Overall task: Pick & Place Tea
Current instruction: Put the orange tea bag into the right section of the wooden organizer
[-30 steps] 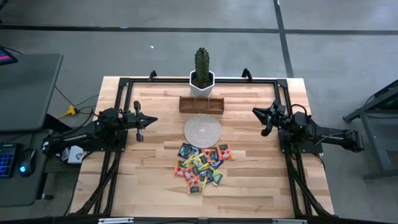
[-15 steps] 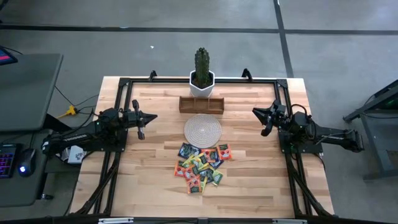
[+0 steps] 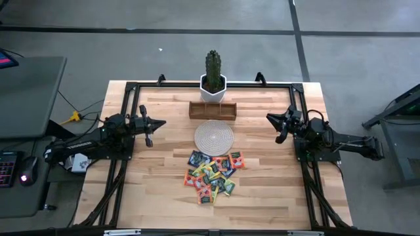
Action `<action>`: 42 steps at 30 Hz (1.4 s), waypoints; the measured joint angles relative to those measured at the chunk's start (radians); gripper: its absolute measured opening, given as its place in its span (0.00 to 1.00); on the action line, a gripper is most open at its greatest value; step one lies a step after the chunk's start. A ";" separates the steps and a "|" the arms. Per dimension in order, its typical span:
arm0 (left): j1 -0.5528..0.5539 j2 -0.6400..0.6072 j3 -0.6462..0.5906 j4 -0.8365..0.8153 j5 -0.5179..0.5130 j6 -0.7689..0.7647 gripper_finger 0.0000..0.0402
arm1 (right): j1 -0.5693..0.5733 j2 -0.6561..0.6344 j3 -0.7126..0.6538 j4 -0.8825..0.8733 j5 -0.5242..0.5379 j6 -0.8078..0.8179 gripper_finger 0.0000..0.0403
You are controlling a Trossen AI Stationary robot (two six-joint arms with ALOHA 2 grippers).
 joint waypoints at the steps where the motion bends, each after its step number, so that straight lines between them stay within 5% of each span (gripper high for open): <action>1: 0.000 0.000 0.000 0.003 0.008 0.003 0.01 | 0.000 0.000 0.000 0.000 0.000 0.000 0.13; 8: 0.000 0.000 0.019 -0.005 -0.049 0.076 0.21 | 0.000 0.000 0.000 0.000 0.000 0.000 0.12; 15: 0.000 0.063 0.099 0.002 -0.101 -0.044 0.39 | 0.000 0.000 0.000 0.000 0.000 0.000 0.13; 22: 0.000 0.293 0.240 -0.007 -0.064 -0.019 0.28 | 0.000 0.000 0.000 0.055 0.006 0.059 0.12; 30: 0.000 0.498 0.328 -0.034 0.105 -0.059 0.17 | 0.000 0.000 0.006 0.290 0.013 0.170 0.12; 36: 0.000 0.531 0.304 -0.040 0.294 -0.182 0.17 | 0.015 0.073 0.134 0.181 -0.059 0.168 0.11; 42: -0.016 0.531 0.265 -0.037 0.446 -0.292 0.17 | 0.050 0.304 0.438 -0.051 -0.064 0.033 0.11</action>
